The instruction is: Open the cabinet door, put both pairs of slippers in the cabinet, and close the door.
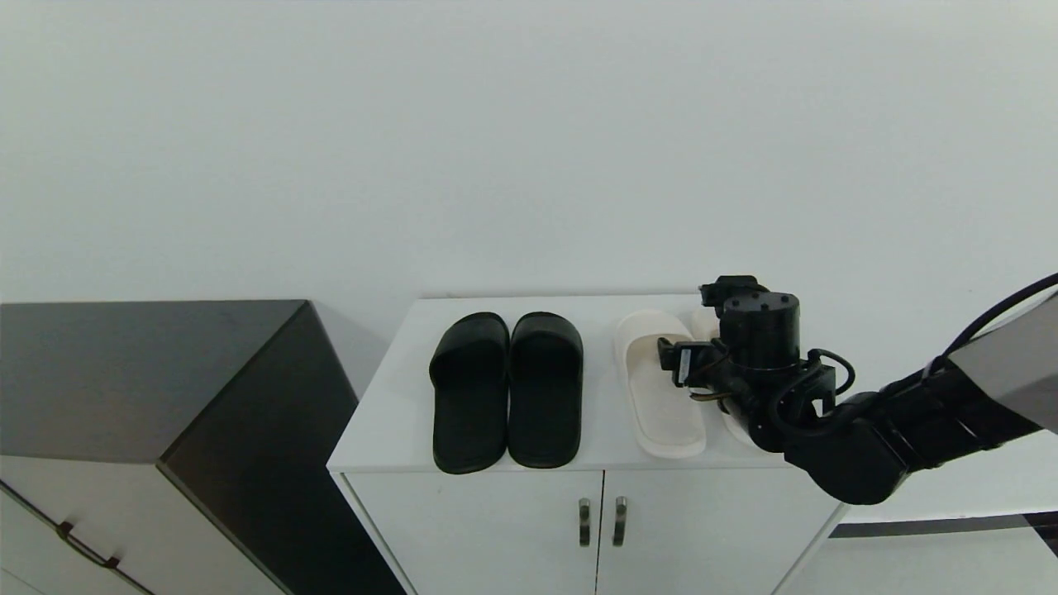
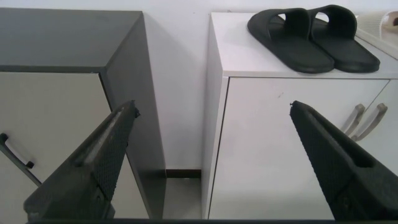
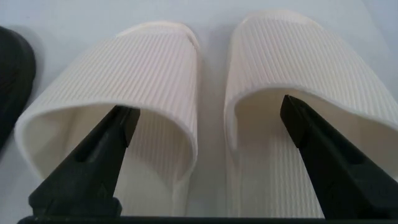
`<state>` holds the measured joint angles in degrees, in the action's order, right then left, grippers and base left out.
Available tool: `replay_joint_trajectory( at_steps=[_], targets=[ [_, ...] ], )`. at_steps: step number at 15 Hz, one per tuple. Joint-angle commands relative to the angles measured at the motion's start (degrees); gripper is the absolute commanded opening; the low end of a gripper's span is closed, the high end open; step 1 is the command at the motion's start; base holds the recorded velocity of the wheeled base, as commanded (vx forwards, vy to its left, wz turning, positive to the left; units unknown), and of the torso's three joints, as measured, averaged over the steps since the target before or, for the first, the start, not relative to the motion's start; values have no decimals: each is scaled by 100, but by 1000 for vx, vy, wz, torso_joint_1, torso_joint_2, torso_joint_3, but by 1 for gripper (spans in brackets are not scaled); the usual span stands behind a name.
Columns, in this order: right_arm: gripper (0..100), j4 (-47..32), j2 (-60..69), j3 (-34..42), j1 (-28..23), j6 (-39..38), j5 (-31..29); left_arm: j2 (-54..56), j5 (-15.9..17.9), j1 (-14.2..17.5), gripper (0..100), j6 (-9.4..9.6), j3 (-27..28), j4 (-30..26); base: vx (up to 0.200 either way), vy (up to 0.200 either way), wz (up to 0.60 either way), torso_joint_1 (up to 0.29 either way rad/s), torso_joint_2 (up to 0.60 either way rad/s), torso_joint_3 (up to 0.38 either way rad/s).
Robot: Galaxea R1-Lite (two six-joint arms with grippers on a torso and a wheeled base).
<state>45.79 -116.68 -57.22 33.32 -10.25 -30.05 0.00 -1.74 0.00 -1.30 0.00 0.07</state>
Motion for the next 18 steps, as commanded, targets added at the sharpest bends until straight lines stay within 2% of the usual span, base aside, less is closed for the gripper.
replay_joint_trajectory(
  at_steps=[1, 4, 5, 14, 18],
  targets=[
    [100, 9, -162, -149, -36, 32, -1, 0, -1, 0, 100, -1, 0, 1, 0, 0, 0, 0, 0, 0],
    [100, 0, -286, -360, -36, 50, -1, 0, -1, 0, 100, -10, 0, 1, 0, 0, 0, 0, 0, 0],
    [0, 9, -347, -395, -36, 50, -10, 0, -1, 0, 100, -10, 0, 1, 0, 0, 0, 0, 0, 0],
    [0, 9, 40, -228, 8, 58, -36, 0, -10, 0, 100, -10, 0, 1, 0, 0, 0, 0, 0, 0],
    [0, -8, 1050, 554, 430, 296, 69, 0, -10, 0, 100, -10, 0, 1, 0, 0, 0, 0, 0, 0]
  ],
)
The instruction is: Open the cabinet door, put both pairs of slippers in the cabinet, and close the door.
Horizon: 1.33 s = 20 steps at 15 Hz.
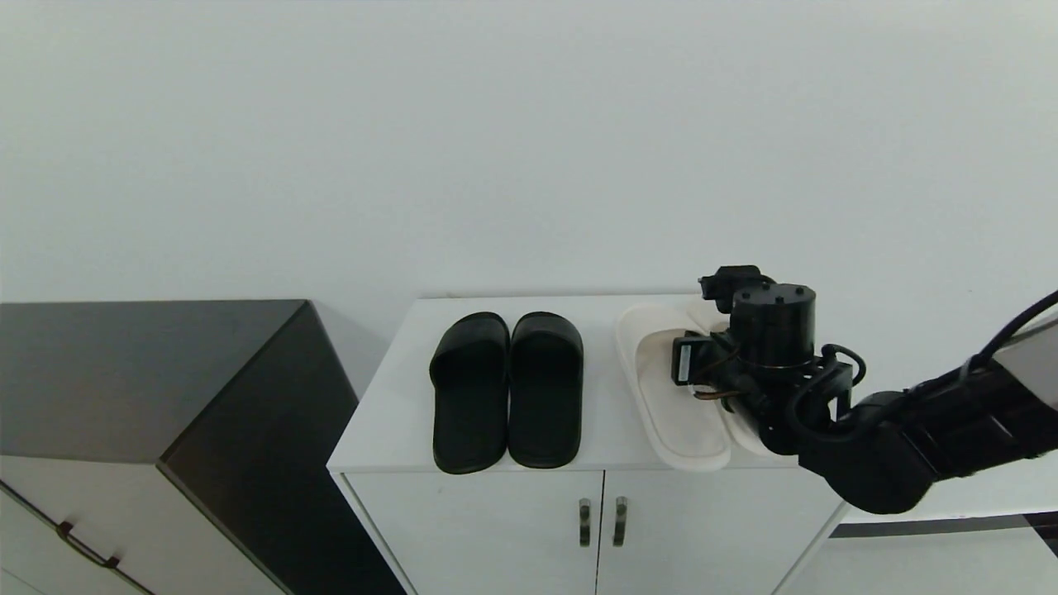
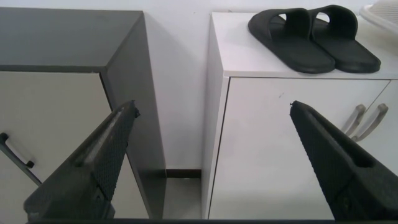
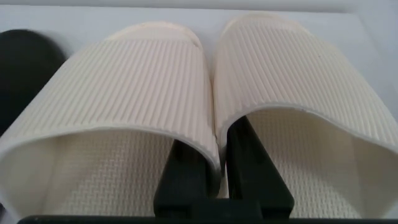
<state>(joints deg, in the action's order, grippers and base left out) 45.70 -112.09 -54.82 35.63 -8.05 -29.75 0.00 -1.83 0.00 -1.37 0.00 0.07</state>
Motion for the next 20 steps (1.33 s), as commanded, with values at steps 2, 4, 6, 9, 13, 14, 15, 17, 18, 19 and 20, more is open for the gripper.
replay_joint_trajectory(
  at_steps=[2, 4, 6, 9, 13, 14, 15, 17, 18, 19, 20],
  targets=[
    [0, -35, 1137, 815, 532, 137, 329, 0, 7, 0, 100, 13, 0, 1, 0, 0, 0, 0, 0, 0],
    [0, -35, 1515, 1211, 858, 163, 470, 0, 7, 0, 100, 13, 0, 1, 0, 0, 0, 0, 0, 0],
    [0, -88, 2025, 1870, 1323, 163, 681, 0, 7, 0, 100, 22, 0, 1, 0, 0, 0, 0, 0, 0],
    [0, -510, 2763, 2432, 1517, 119, 1322, 0, 7, 0, 100, 22, 0, 1, 0, 0, 0, 0, 0, 0],
    [0, -650, 2930, 2520, 1508, 101, 1480, 0, 7, 0, 100, 22, 0, 1, 0, 0, 0, 0, 0, 0],
    [0, -650, 2921, 2538, 1508, 101, 1480, 0, 16, 0, 100, 13, 0, 1, 0, 0, 0, 0, 0, 0],
    [0, -650, 2921, 2564, 1508, 101, 1489, 0, 7, 0, 100, 13, 0, 1, -200, 0, 0, 2, -2, -7],
    [0, -650, 2921, 2599, 1508, 101, 1516, 0, 7, 0, 100, 22, 0, 1, -200, 0, 0, 10, 2, -2],
    [0, -650, 2930, 2617, 1508, 101, 1542, 0, 16, 0, 100, 22, 0, 1, -200, 0, 0, -7, 2, 2],
    [0, -650, 2912, 2634, 1508, 101, 1551, 0, 16, 0, 100, 22, 0, 1, 0, 0, 0, 0, 0, 0],
    [0, -642, 2904, 2634, 1508, 101, 1559, 0, 7, 0, 100, 22, 0, 1, 0, 0, 0, 0, 0, 0]
  ],
)
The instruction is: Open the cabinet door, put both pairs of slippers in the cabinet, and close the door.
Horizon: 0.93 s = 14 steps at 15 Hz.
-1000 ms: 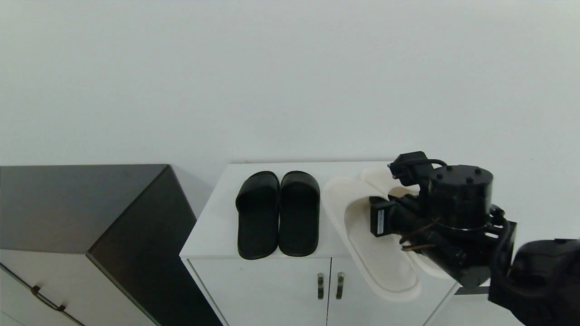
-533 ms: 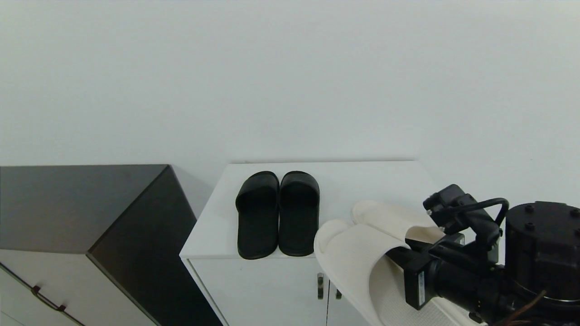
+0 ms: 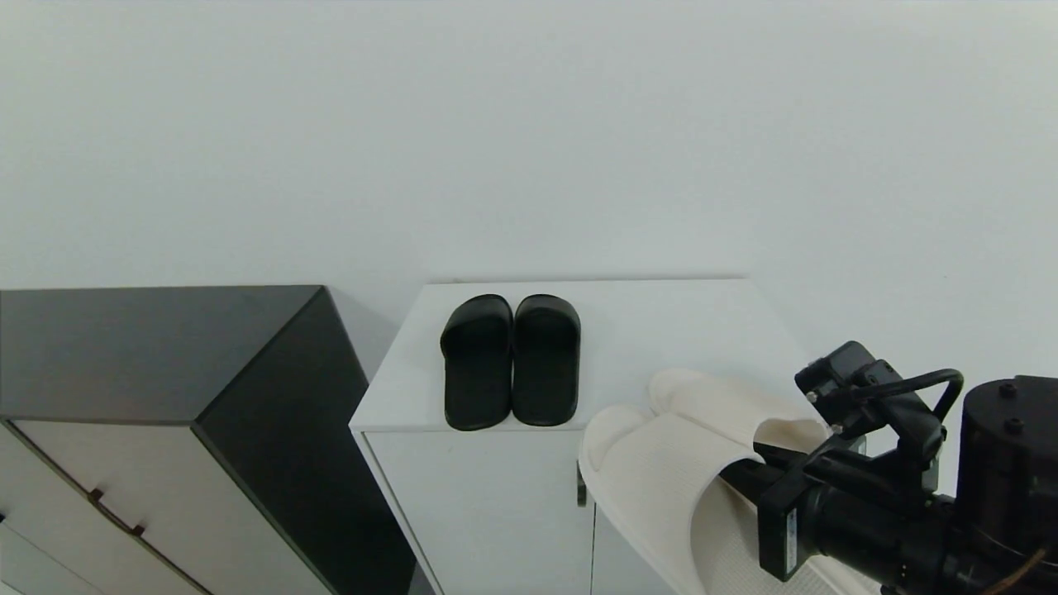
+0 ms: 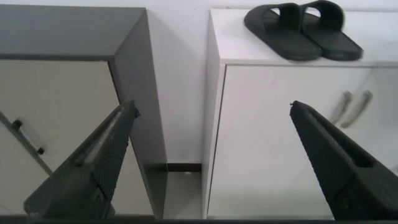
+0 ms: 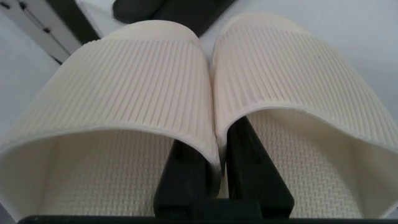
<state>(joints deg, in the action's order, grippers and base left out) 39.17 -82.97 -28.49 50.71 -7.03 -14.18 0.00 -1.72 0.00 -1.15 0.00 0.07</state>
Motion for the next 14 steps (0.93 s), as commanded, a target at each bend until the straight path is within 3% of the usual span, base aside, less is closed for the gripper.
replay_joint_trajectory(
  at_steps=[1, 7, 10, 14],
  targets=[
    [0, 12, -9, 10, 0, 0, 12, 0, -4, 0, 100, -8, 0, 1, 0, 0, 0, 0, 0, 0],
    [0, 3, -9, 80, 0, 44, 179, 0, 5, 0, 100, 9, 0, 1, 0, 0, 0, 0, 0, 0],
    [0, 12, -26, 116, 0, 44, 187, 0, 5, 0, 100, 9, 0, 1, 0, -200, 0, 2, 1, 2],
    [0, 21, 0, 195, 0, 62, 196, 0, 5, 0, 100, 9, 0, 1, 0, 0, 0, 0, 0, 0]
  ],
)
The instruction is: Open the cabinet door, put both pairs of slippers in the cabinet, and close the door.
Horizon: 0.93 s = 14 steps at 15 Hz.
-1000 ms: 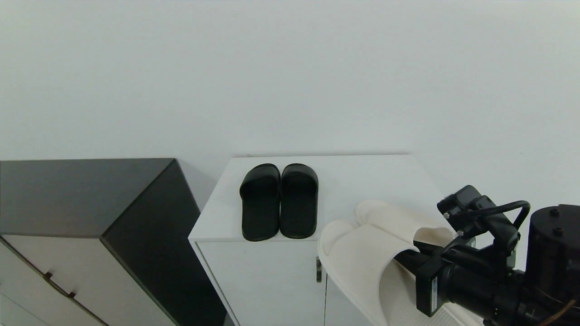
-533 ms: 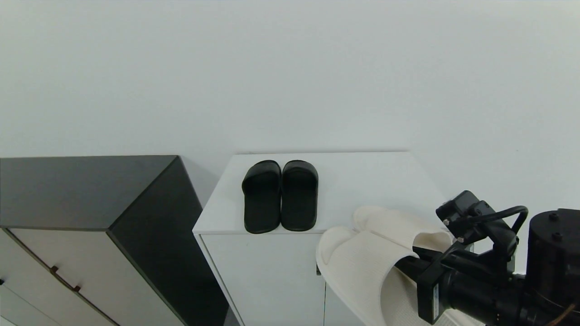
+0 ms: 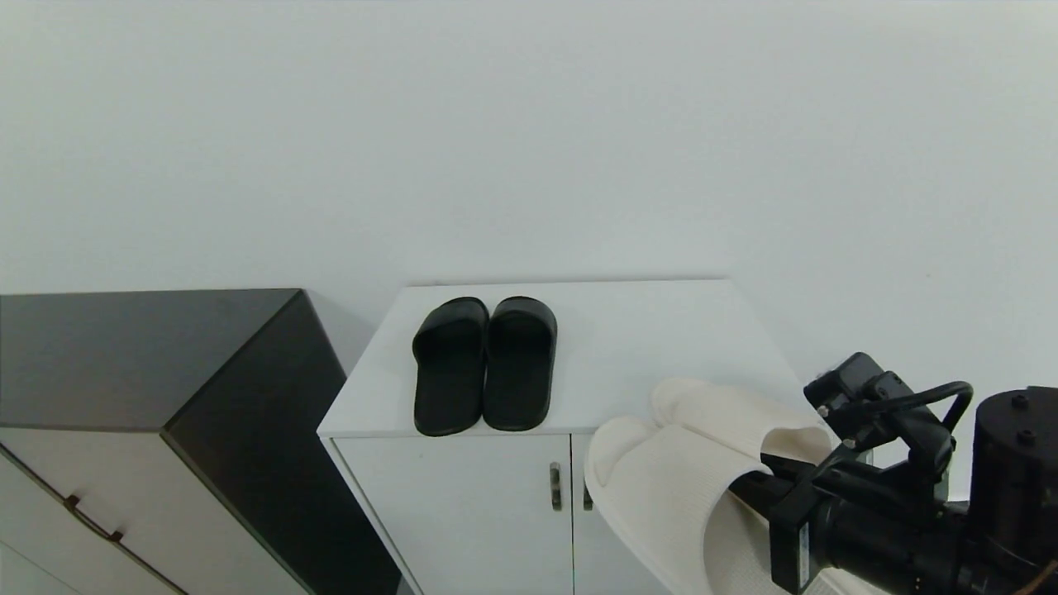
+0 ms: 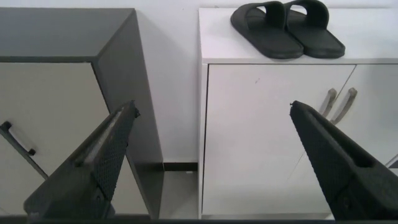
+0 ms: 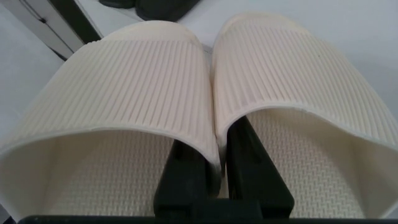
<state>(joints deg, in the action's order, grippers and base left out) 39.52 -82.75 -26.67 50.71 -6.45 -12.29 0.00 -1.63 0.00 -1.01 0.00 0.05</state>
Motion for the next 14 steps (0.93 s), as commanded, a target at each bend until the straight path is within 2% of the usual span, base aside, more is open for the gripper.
replay_joint_trajectory(
  at_steps=[1, 14],
  targets=[
    [0, -15, -13, 4, 9, 3, 7, 0, -4, 0, 100, -4, 0, 4, 0, 0, 0, 0, 0, 0],
    [0, -6, 101, 162, 9, 3, 183, 0, -4, 0, 100, -4, 0, 4, 0, 0, 0, 0, 0, 0]
  ],
)
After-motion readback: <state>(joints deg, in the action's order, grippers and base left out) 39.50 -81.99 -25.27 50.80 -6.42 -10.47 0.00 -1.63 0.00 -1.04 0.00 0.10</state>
